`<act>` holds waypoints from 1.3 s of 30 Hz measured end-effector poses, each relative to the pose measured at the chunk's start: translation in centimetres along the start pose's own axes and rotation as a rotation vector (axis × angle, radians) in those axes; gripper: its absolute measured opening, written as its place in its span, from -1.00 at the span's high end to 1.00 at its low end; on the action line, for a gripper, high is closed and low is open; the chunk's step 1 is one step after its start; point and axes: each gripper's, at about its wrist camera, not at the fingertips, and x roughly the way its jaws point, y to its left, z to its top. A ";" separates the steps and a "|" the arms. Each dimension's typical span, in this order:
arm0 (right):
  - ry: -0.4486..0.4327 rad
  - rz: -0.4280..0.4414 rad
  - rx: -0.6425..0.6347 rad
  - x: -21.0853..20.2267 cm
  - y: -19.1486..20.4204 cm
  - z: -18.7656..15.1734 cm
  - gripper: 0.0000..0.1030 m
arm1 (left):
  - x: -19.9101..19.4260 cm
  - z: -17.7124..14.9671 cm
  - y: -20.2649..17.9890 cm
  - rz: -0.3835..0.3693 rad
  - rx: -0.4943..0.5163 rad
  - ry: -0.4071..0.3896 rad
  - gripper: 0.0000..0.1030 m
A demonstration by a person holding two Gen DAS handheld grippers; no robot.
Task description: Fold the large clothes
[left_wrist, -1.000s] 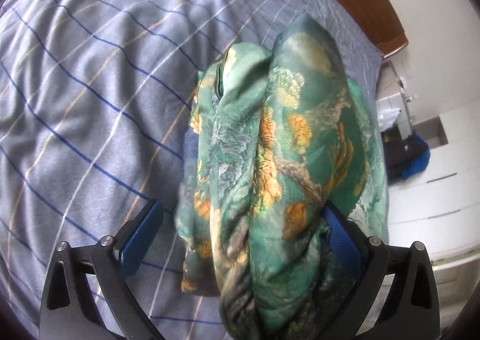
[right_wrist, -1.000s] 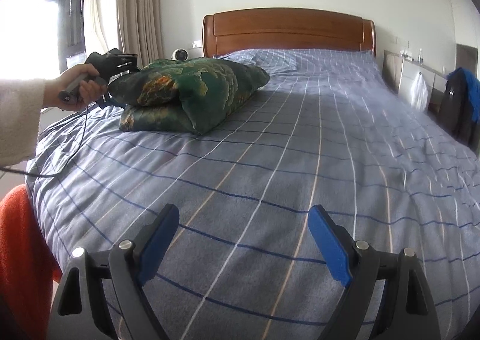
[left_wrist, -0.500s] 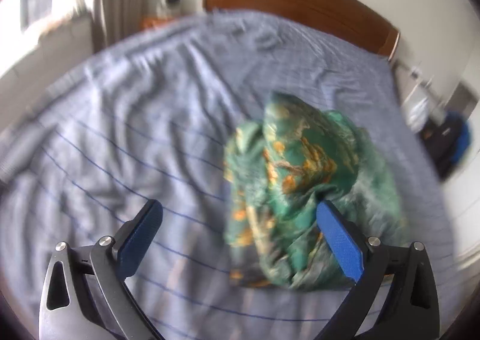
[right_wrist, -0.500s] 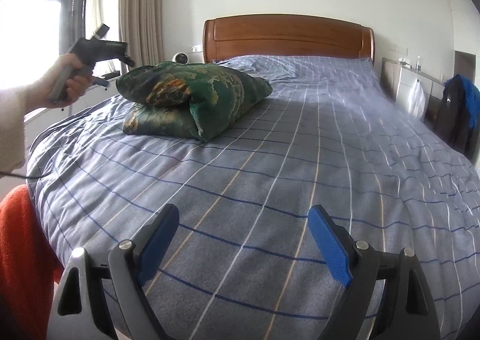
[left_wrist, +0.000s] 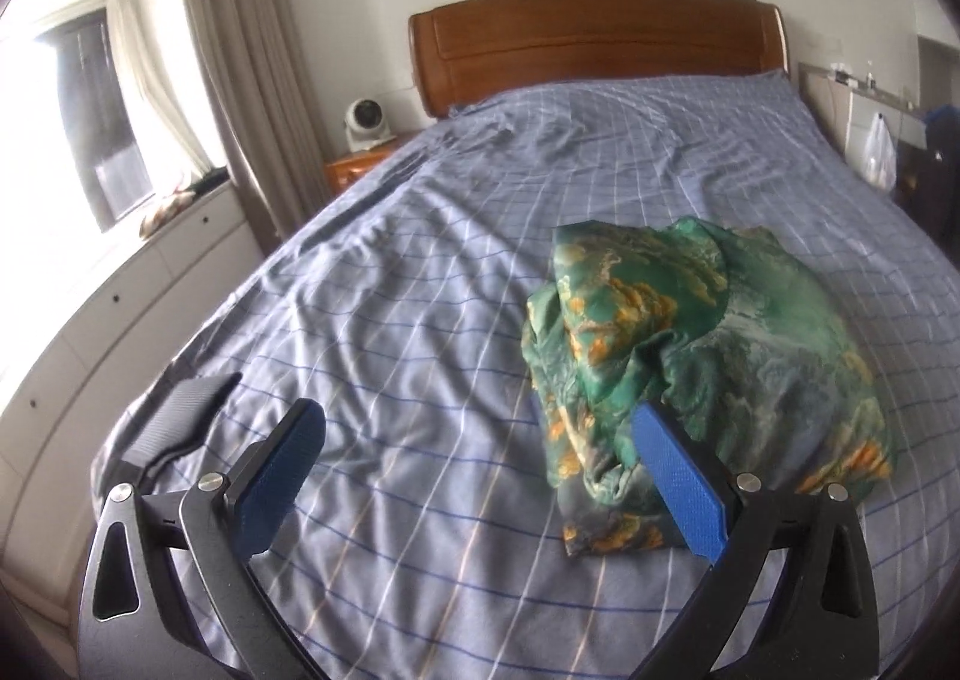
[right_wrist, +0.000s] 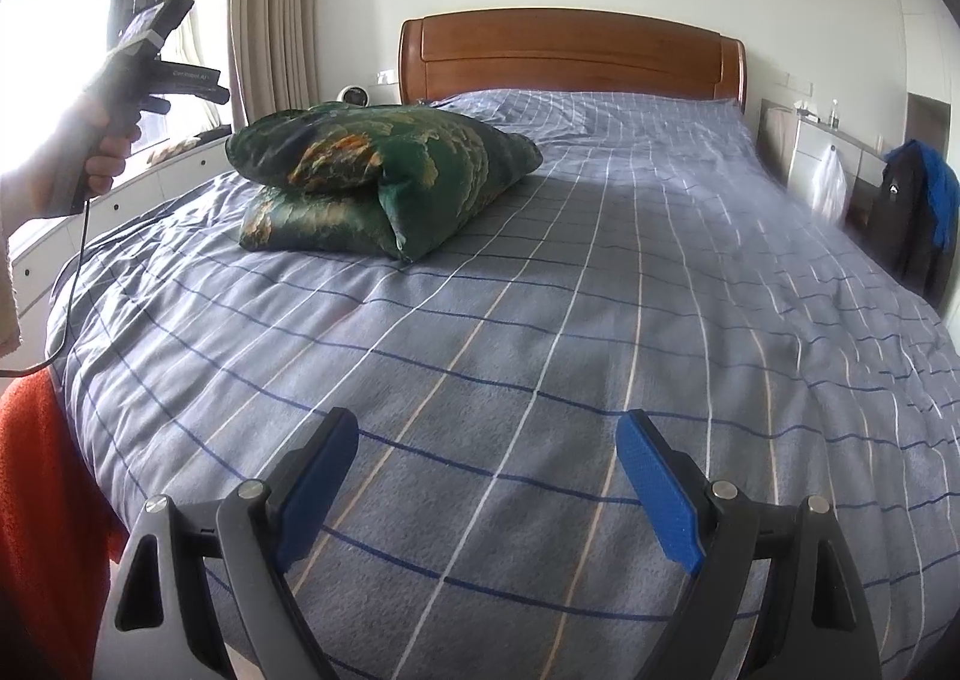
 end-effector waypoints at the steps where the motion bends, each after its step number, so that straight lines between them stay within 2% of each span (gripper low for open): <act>1: 0.002 0.000 0.001 0.0 0.0 0.0 -0.69 | 0.0 -0.1 0.0 0.003 0.003 0.003 -0.99; 3: 0.007 0.000 0.008 0.0 0.0 0.0 -0.69 | 0.0 -0.3 0.2 0.001 -0.005 0.016 -0.99; 5: 0.016 -0.001 0.018 0.1 -0.2 0.0 -0.69 | 0.9 -0.7 0.8 -0.055 -0.040 0.068 -0.99; 6: 0.023 -0.005 0.024 0.1 -0.3 0.0 -0.69 | 1.6 -1.0 0.9 -0.103 -0.052 0.111 -0.99; 9: 0.032 -0.015 0.043 0.0 -0.8 0.2 -0.70 | 5.3 -3.7 1.5 -0.381 -0.071 0.348 -0.98; 10: 0.028 -0.017 0.054 -0.2 -1.2 0.3 -0.70 | 6.2 -4.9 2.0 -0.428 -0.097 0.413 -0.94; 11: 0.024 -0.020 0.061 -0.4 -1.4 0.3 -0.70 | 6.7 -5.9 2.8 -0.444 -0.134 0.434 -0.92; 13: 0.022 -0.032 0.076 -0.6 -2.0 0.4 -0.70 | 6.9 -6.6 4.5 -0.505 -0.205 0.431 -0.92; 14: 0.024 -0.036 0.086 -0.7 -2.3 0.4 -0.71 | 7.0 -6.5 5.5 -0.560 -0.254 0.420 -0.92; 15: 0.030 -0.038 0.098 -0.7 -2.6 0.5 -0.71 | 7.2 -6.0 7.0 -0.649 -0.339 0.400 -0.93; 17: 0.042 -0.039 0.117 -0.6 -3.1 0.7 -0.71 | 7.8 -4.6 8.8 -0.765 -0.451 0.376 -0.94; 20: 0.060 -0.036 0.138 -0.1 -3.6 1.3 -0.71 | 9.9 -1.7 9.5 -0.890 -0.519 0.353 -0.98; 23: 0.065 -0.025 0.149 0.6 -3.6 2.5 -0.71 | 13.4 0.1 9.4 -0.912 -0.563 0.366 -0.98; 27: 0.061 0.007 0.161 1.6 -3.3 5.0 -0.71 | 18.9 0.2 7.5 -0.975 -0.630 0.472 -0.98; 34: 0.052 0.086 0.133 4.9 -2.9 10.7 -0.71 | 24.0 -1.3 5.2 -0.940 -0.605 0.540 -0.99; 36: 0.054 0.131 0.153 6.5 -3.4 12.9 -0.71 | 24.7 -1.5 4.8 -0.920 -0.584 0.551 -1.00; 39: 0.097 0.259 0.231 11.3 -4.7 17.1 -0.71 | 25.1 -1.3 4.2 -0.918 -0.568 0.555 -1.00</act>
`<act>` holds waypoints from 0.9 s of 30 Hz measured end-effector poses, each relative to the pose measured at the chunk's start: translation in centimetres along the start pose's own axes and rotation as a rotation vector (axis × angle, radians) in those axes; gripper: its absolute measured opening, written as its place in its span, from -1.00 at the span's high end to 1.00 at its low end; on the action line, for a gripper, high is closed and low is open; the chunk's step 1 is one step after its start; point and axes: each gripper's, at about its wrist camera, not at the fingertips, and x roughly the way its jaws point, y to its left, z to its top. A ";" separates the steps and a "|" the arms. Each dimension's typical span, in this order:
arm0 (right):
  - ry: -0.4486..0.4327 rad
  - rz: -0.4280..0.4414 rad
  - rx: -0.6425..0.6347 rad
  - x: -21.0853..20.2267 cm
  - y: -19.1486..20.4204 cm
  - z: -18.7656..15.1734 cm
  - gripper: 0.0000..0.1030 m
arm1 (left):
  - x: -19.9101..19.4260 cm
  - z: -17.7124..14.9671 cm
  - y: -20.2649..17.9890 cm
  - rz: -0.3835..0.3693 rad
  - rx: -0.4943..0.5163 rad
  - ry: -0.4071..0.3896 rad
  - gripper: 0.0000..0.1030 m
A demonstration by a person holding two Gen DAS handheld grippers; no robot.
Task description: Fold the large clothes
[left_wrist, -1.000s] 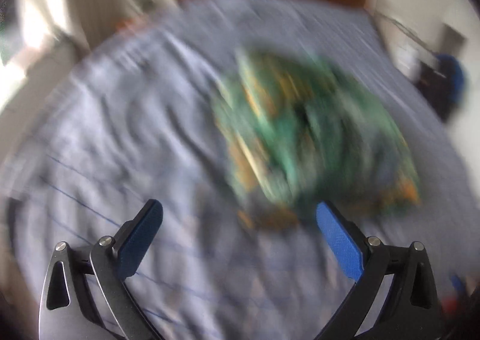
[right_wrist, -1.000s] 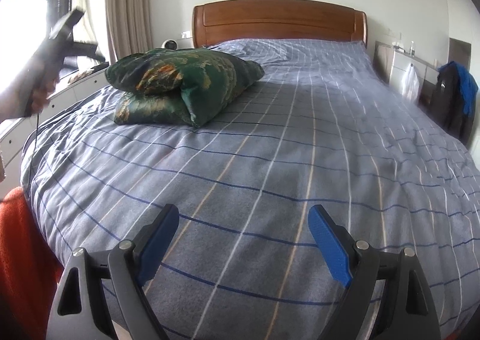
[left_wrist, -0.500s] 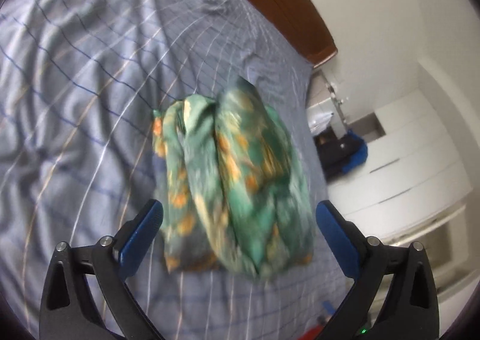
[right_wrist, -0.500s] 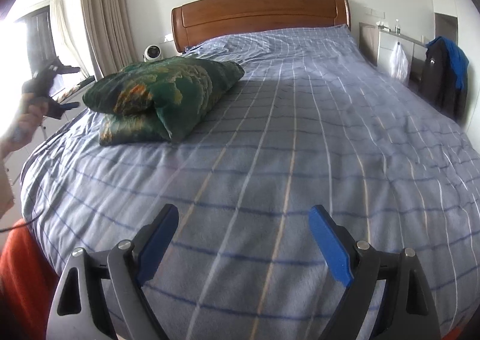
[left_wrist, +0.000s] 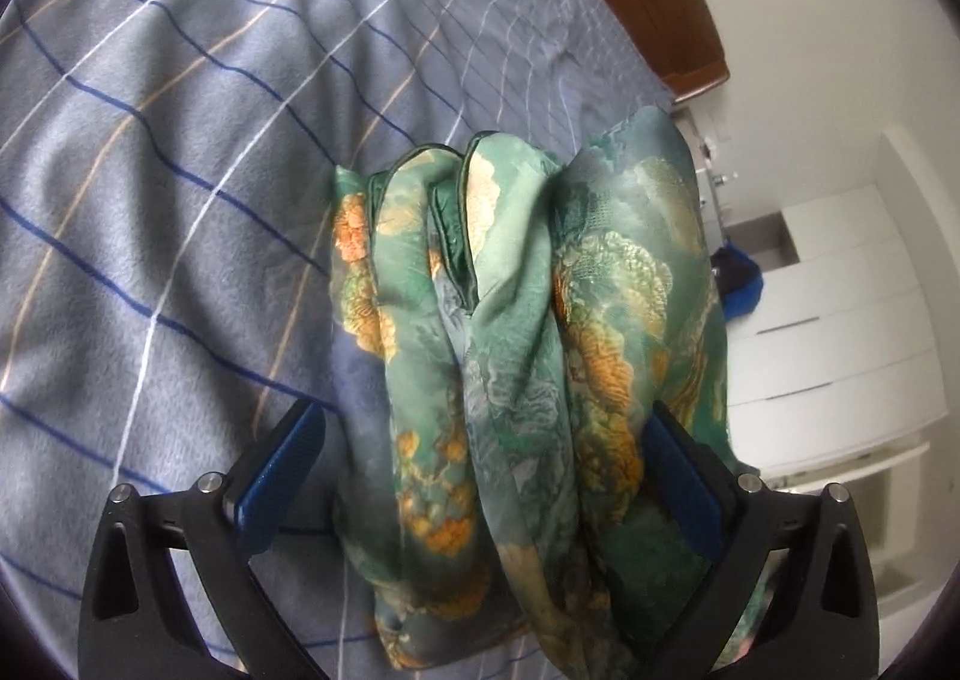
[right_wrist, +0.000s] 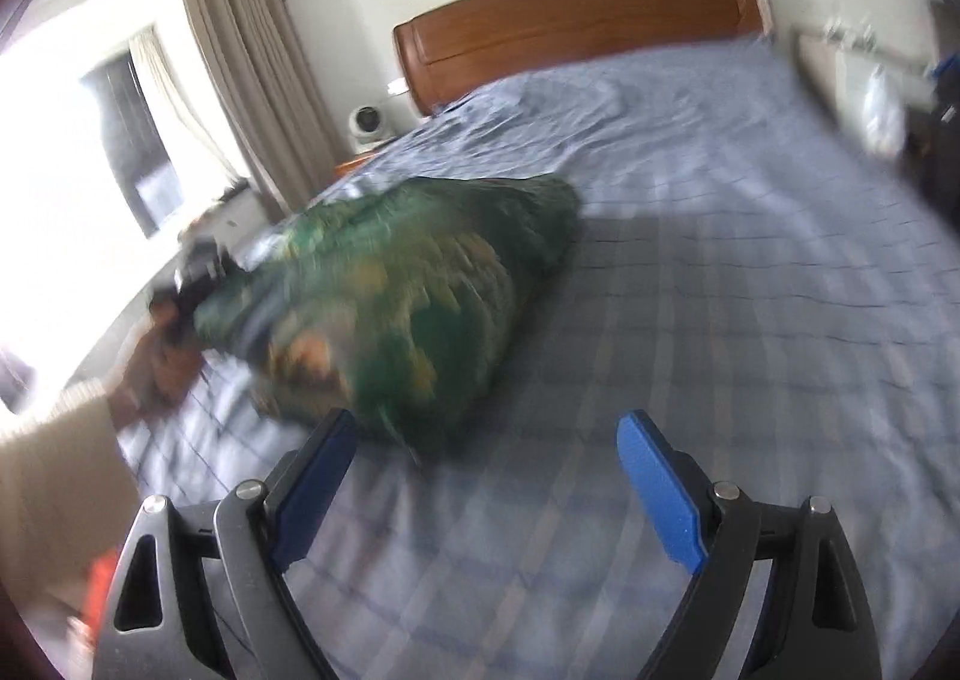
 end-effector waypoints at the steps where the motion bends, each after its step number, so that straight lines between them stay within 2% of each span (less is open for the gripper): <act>1: 0.021 0.031 0.029 1.2 -0.5 1.1 -0.71 | 0.4 0.1 -0.2 0.002 0.004 0.013 -1.00; 4: 0.140 0.256 0.246 7.9 -3.7 4.7 -0.71 | 1.6 0.7 -0.5 0.007 -0.001 0.055 -0.99; 7: 0.229 0.408 0.475 14.3 -6.6 5.5 -0.70 | 3.6 1.4 -1.0 0.038 -0.011 0.079 -1.00; 9: 0.286 0.439 0.613 18.7 -7.8 4.6 -0.68 | 4.7 1.4 -1.3 0.067 -0.007 0.100 -0.99; 10: 0.298 0.447 0.626 19.9 -7.6 4.3 -0.64 | 5.1 1.4 -1.3 0.077 -0.004 0.103 -0.99; 12: 0.295 0.401 0.524 20.7 -6.0 4.7 -0.51 | 5.7 1.2 -1.3 0.103 -0.006 0.109 -0.99; 14: 0.293 0.346 0.399 20.3 -4.1 5.5 -0.29 | 6.2 0.7 -2.0 0.121 0.015 0.098 -0.77; 16: 0.286 0.258 0.230 19.3 -1.3 6.4 -0.15 | 6.1 0.3 -3.1 0.136 0.050 0.066 -0.41; 18: 0.261 0.167 0.029 17.9 1.9 6.7 -0.05 | 5.0 -0.2 -4.1 0.120 0.077 0.033 -0.25; 20: 0.216 0.122 -0.101 16.4 4.4 6.6 0.02 | 3.8 -0.8 -4.9 0.086 0.083 0.010 -0.15; 23: 0.140 0.104 -0.199 13.8 6.9 6.3 0.07 | 1.9 -1.5 -6.5 0.063 0.117 -0.015 -0.09; 27: 0.032 0.126 -0.238 9.1 8.9 6.3 0.09 | 0.0 -1.8 -9.4 0.020 0.159 -0.048 -0.09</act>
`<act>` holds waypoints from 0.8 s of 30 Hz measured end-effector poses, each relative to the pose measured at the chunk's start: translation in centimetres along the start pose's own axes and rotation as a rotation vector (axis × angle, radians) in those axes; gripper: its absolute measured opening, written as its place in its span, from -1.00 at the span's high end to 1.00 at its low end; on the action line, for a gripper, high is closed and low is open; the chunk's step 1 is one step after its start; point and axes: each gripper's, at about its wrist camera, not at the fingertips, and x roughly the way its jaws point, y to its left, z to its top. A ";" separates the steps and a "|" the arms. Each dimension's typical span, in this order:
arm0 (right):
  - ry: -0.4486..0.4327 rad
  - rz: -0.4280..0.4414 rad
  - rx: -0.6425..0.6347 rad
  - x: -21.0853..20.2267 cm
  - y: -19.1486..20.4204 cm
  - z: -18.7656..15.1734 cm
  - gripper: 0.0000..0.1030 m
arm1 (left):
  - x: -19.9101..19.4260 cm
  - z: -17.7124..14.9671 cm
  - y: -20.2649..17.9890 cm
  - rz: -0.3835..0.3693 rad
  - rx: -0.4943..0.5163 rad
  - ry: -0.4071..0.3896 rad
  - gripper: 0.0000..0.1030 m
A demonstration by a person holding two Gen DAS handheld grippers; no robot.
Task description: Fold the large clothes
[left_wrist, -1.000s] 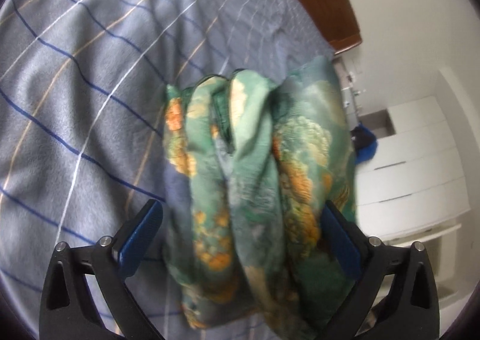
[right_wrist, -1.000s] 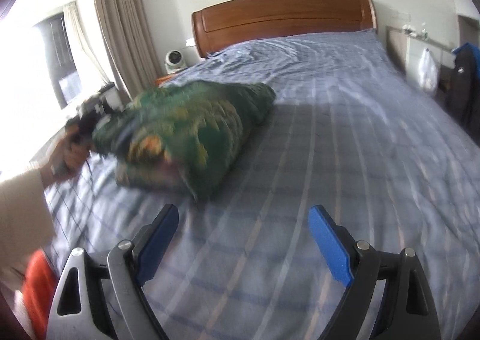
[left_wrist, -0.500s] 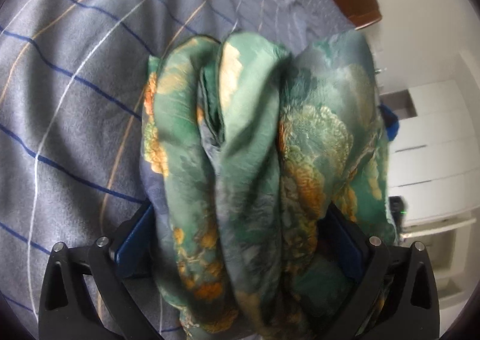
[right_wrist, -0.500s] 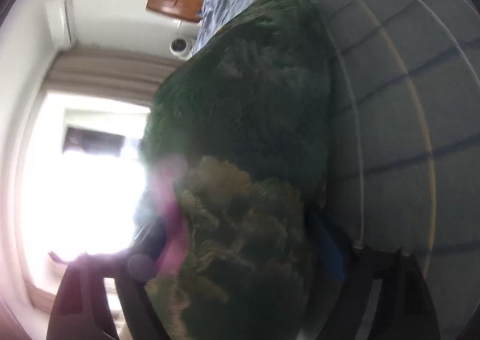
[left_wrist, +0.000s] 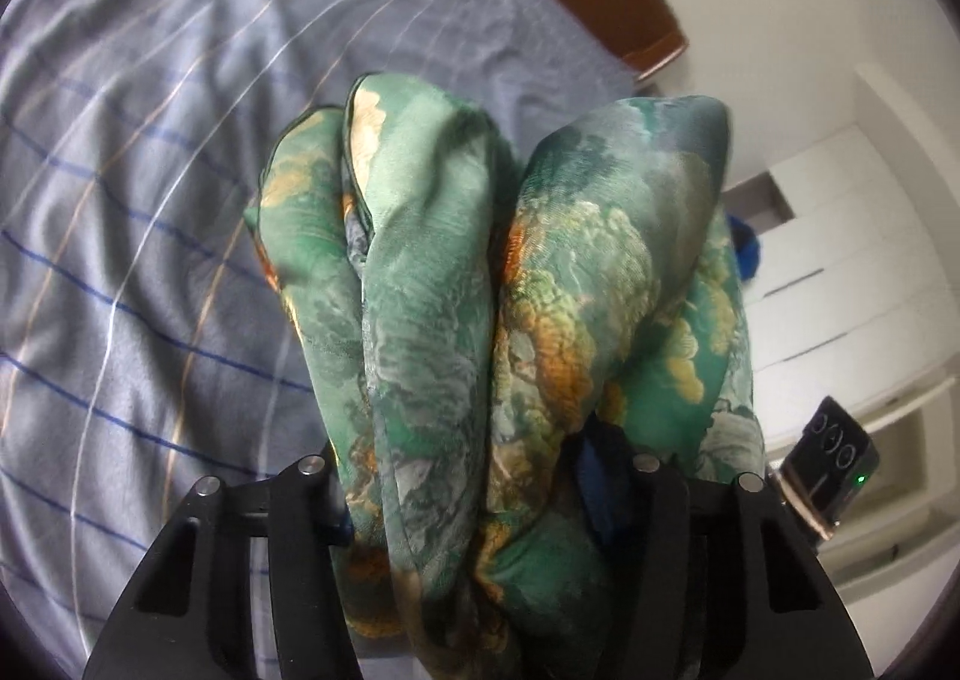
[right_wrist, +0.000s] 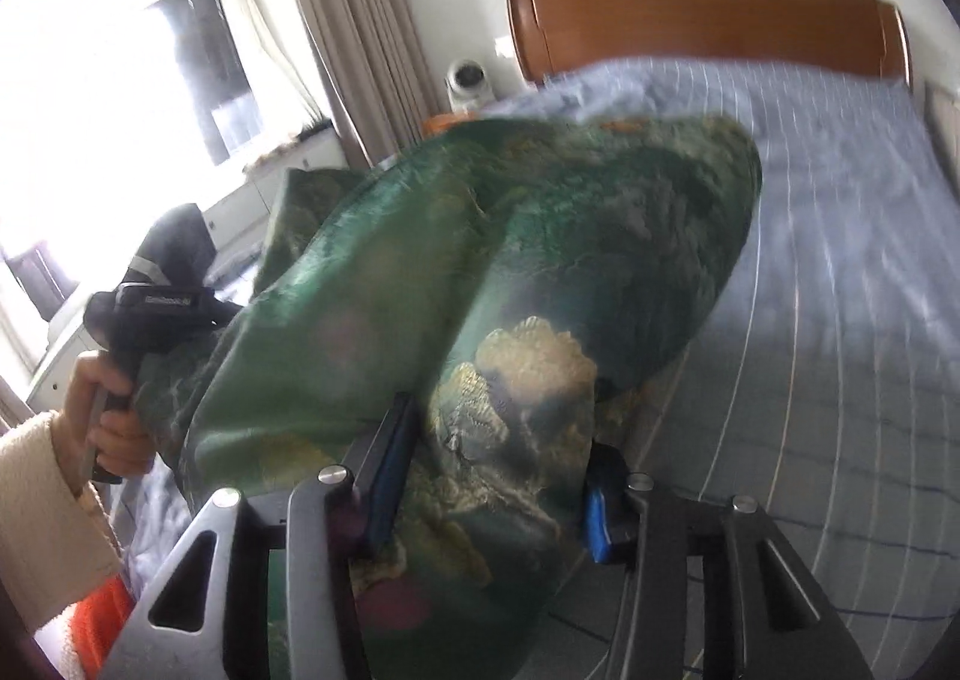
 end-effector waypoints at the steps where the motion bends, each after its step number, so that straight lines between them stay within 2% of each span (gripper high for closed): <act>1: -0.018 0.004 0.003 -0.6 0.2 0.3 0.09 | -0.4 0.3 -1.0 -0.012 0.016 -0.011 -0.09; 5: -0.076 0.014 0.023 -3.0 0.0 1.5 0.09 | -1.1 1.1 -3.3 0.010 0.101 -0.051 -0.10; 6: -0.080 0.013 0.026 -2.9 -0.3 1.4 0.09 | -0.4 1.4 -3.6 0.041 0.121 -0.062 -0.21; 7: -0.080 0.015 0.044 -2.7 -1.0 1.5 0.08 | 0.0 1.3 -3.4 0.073 0.134 -0.069 -0.42; 9: -0.050 0.029 0.109 -1.6 -2.9 1.1 -0.15 | 1.3 0.6 -1.9 0.170 0.136 -0.075 -0.59; 11: 0.040 -0.022 0.198 0.5 -5.3 0.5 -0.48 | 2.3 -0.5 -0.5 0.269 0.127 -0.064 -0.59; 12: 0.071 -0.071 0.216 1.1 -6.1 -0.1 -0.49 | 2.2 -1.3 -0.4 0.322 0.144 -0.087 -0.59; 13: 0.079 -0.127 0.209 0.9 -6.4 -0.9 -0.50 | 1.2 -2.3 -1.0 0.337 0.173 -0.124 -0.57; 14: 0.075 -0.149 0.202 0.4 -6.4 -1.4 -0.59 | -0.2 -3.2 -1.6 0.360 0.206 -0.175 -0.59; 15: 0.065 -0.158 0.199 -0.5 -6.3 -2.0 -0.69 | -1.8 -4.3 -2.7 0.398 0.249 -0.238 -0.70; 16: 0.057 -0.170 0.186 -1.8 -5.7 -2.7 -0.87 | -2.7 -5.1 -3.5 0.420 0.279 -0.273 -0.84; 17: 0.047 -0.188 0.163 -2.9 -4.9 -3.2 -0.93 | -4.2 -6.3 -4.9 0.444 0.322 -0.330 -0.88; 20: 0.020 -0.255 0.061 -5.9 -2.0 -4.5 -0.93 | -7.7 -10.4 -8.8 0.528 0.429 -0.486 -0.99; 23: 0.003 -0.307 0.005 -8.8 0.0 -5.7 -0.99 | -9.3 -14.2 -12.5 0.607 0.499 -0.553 -0.99; 24: 0.000 -0.318 -0.004 -9.7 1.0 -6.1 -0.99 | -8.9 -14.5 -12.9 0.615 0.504 -0.561 -1.00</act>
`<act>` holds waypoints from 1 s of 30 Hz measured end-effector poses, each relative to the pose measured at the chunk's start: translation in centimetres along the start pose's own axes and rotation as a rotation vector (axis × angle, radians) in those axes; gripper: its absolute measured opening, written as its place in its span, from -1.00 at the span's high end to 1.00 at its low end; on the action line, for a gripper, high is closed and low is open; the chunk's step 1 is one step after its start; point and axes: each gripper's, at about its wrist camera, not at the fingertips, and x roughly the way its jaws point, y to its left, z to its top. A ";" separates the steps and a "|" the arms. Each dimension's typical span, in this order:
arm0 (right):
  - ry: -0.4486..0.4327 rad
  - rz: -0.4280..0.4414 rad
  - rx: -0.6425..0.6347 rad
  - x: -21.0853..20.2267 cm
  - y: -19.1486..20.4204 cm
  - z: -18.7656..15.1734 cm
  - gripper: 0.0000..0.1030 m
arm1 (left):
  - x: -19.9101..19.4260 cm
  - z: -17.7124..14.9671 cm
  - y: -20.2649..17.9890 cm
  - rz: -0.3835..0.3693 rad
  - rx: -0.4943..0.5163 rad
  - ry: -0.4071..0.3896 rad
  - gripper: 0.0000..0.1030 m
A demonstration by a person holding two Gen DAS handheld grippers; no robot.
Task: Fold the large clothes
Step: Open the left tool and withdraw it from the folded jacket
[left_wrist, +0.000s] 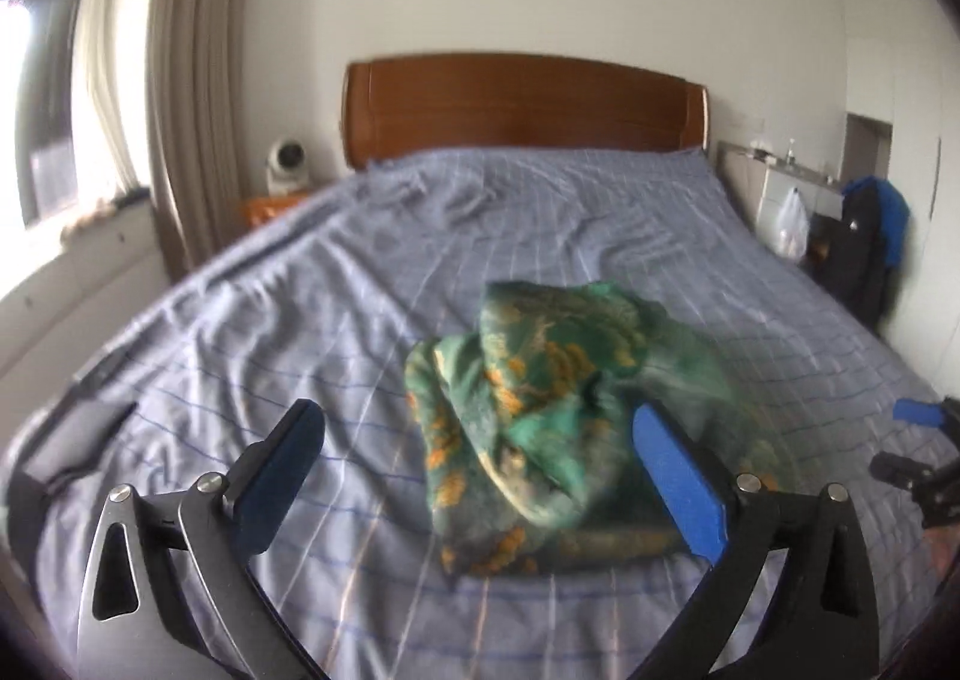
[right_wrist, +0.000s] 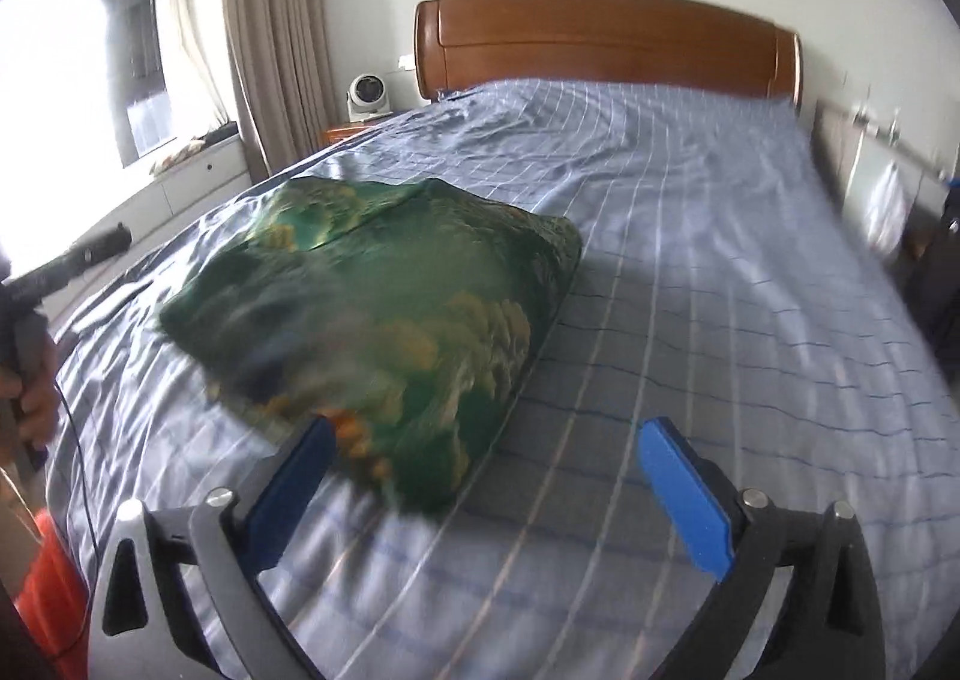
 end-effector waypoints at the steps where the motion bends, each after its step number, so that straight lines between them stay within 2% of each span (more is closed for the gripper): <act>1: -0.005 -0.003 -0.003 -0.5 -0.2 0.0 -0.99 | -1.0 -0.4 -0.8 0.015 -0.007 0.007 -1.00; 7: -0.076 -0.101 -0.045 -7.4 1.8 -2.6 -0.99 | -4.6 -2.6 -3.2 0.003 -0.112 0.095 -1.00; 10: -0.123 -0.146 -0.051 -10.8 2.6 -4.0 -0.99 | -7.0 -3.5 -4.6 0.051 -0.088 0.081 -1.00; 13: -0.181 -0.155 -0.020 -13.5 2.8 -5.3 -0.99 | -9.2 -3.8 -5.9 0.072 -0.037 0.041 -1.00; 19: -0.124 -0.150 0.029 -13.9 3.6 -6.6 -0.99 | -12.2 -3.9 -7.9 0.143 0.096 -0.027 -1.00; 22: -0.119 -0.157 0.048 -14.2 4.4 -7.2 -0.99 | -12.6 -4.4 -8.5 0.152 0.140 -0.013 -1.00; 26: -0.108 -0.149 0.047 -14.6 5.6 -7.5 -0.99 | -13.0 -5.4 -9.2 0.253 0.162 0.012 -1.00; 28: -0.074 -0.171 0.034 -14.4 6.2 -7.7 -0.99 | -13.3 -5.8 -9.3 0.222 0.154 0.029 -1.00; 30: -0.046 -0.190 0.033 -14.3 6.6 -7.9 -0.99 | -13.3 -6.0 -9.1 0.156 0.119 0.086 -1.00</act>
